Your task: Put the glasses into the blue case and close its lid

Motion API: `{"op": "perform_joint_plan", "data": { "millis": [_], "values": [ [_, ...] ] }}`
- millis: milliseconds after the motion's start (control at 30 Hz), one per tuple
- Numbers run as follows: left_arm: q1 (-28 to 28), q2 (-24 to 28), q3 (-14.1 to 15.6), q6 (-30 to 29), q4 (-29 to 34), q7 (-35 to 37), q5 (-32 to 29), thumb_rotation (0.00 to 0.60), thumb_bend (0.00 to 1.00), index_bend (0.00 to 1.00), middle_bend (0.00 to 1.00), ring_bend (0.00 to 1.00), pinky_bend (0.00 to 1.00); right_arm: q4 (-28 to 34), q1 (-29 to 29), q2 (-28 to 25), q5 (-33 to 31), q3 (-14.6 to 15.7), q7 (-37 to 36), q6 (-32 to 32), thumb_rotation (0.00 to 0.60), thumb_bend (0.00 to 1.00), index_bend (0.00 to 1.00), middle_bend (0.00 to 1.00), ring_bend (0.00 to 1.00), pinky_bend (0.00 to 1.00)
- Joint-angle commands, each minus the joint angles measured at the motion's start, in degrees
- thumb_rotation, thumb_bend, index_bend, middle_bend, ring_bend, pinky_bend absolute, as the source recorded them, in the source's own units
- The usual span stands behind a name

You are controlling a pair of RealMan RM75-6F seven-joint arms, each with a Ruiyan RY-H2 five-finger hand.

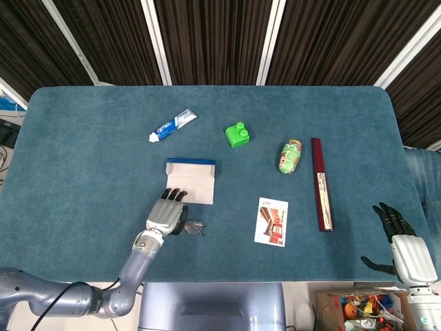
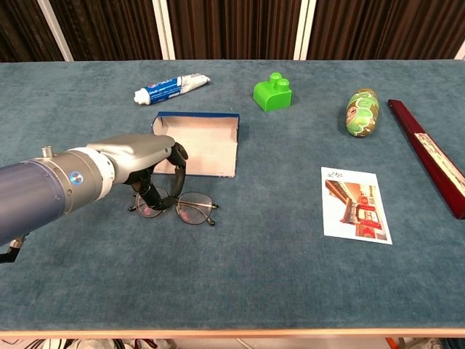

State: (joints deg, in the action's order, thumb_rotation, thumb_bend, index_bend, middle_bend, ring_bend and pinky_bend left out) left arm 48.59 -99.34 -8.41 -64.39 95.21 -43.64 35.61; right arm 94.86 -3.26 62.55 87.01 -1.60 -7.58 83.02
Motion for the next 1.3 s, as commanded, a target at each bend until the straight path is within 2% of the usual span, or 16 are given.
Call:
{"op": "perform_joint_plan", "data": {
  "millis": [33, 633, 867, 1100, 1300],
  "values": [
    [0.1, -0.2, 0.1, -0.2, -0.1, -0.3, 0.0, 0.600, 0.38, 0.55, 0.12, 0.00, 0.03, 0.0, 0.0, 0.0, 0.0, 0.0, 0.0, 0.0, 0.600, 0.12, 0.01, 0.00, 0.03, 0.18],
    [0.2, -0.1, 0.1, -1.3, 0.5, -1.0, -0.6, 0.600, 0.46, 0.57, 0.13, 0.00, 0.03, 0.0, 0.0, 0.0, 0.1, 0.0, -0.1, 0.0, 0.600, 0.12, 0.01, 0.00, 0.03, 0.18],
    [0.6, 0.3, -1.0, -3.0, 1.8, -2.2, -1.7, 0.600, 0.46, 0.57, 0.13, 0.00, 0.03, 0.0, 0.0, 0.0, 0.1, 0.1, -0.1, -0.1, 0.600, 0.12, 0.01, 0.00, 0.03, 0.18],
    [2.6, 0.3, -4.1, -5.3, 2.9, -5.4, -3.9, 0.600, 0.46, 0.57, 0.13, 0.00, 0.03, 0.1, 0.0, 0.0, 0.0, 0.1, -0.1, -0.2, 0.600, 0.12, 0.01, 0.00, 0.03, 0.18],
    [6.2, -1.1, -9.2, -7.0, 0.7, -9.7, -9.9, 0.600, 0.46, 0.57, 0.12, 0.00, 0.03, 0.1, -0.1, 0.0, 0.0, 0.1, 0.0, -0.3, 0.600, 0.12, 0.01, 0.00, 0.03, 0.18]
  ]
}}
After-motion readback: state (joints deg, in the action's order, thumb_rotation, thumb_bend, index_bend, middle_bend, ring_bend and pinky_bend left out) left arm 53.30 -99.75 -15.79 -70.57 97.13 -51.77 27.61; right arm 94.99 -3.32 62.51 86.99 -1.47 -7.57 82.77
